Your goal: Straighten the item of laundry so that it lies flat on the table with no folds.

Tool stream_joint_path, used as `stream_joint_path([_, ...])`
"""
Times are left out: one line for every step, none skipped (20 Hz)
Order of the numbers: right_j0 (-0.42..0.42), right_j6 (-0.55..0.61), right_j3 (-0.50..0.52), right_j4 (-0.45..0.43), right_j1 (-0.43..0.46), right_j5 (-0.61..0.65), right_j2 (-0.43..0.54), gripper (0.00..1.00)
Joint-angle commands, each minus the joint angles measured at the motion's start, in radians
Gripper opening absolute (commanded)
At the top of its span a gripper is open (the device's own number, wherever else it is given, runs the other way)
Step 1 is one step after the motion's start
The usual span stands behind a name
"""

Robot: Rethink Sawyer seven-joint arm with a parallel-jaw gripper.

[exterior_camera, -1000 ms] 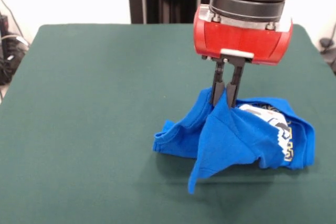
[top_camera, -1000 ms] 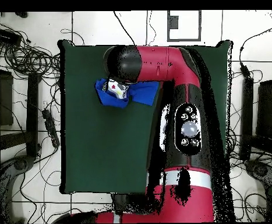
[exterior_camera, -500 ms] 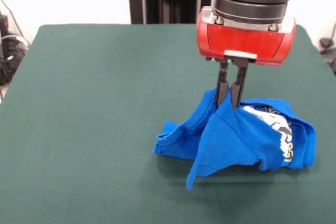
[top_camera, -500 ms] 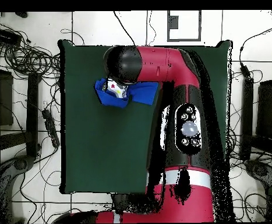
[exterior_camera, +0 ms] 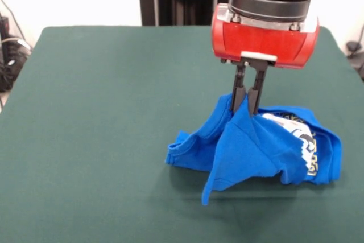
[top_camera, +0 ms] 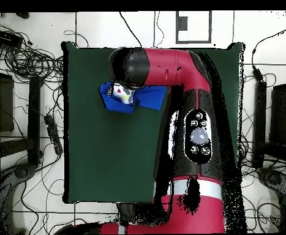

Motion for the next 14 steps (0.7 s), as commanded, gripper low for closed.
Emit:
stream_joint_path([-0.006,0.064,0.255,0.035,-0.102,-0.045,0.058,0.00])
stream_joint_path([-0.018,0.058,0.282,0.047,-0.124,-0.044,0.066,0.00])
stream_joint_path([-0.026,0.048,0.296,0.049,-0.136,-0.048,0.073,0.00])
stream_joint_path([-0.036,0.031,0.310,0.054,-0.156,-0.045,0.079,0.00])
stream_joint_path([-0.041,0.022,0.318,0.055,-0.170,-0.040,0.081,0.00])
stream_joint_path([-0.048,0.008,0.328,0.060,-0.193,-0.025,0.084,0.00])
stream_joint_path([-0.051,0.000,0.334,0.061,-0.209,-0.013,0.084,0.00])
stream_joint_path([-0.055,-0.019,0.339,0.061,-0.238,-0.001,0.086,0.00])
stream_joint_path([-0.055,-0.022,0.346,0.061,-0.257,0.006,0.085,0.00])
stream_joint_path([-0.051,-0.021,0.351,0.065,-0.289,0.027,0.079,0.00])
stream_joint_path([-0.048,-0.018,0.353,0.064,-0.308,0.038,0.075,0.00])
stream_joint_path([-0.043,-0.009,0.358,0.070,-0.339,0.061,0.068,0.00])
stream_joint_path([-0.043,-0.004,0.364,0.077,-0.356,0.075,0.069,0.00])
stream_joint_path([-0.041,0.009,0.371,0.090,-0.384,0.095,0.067,0.00])
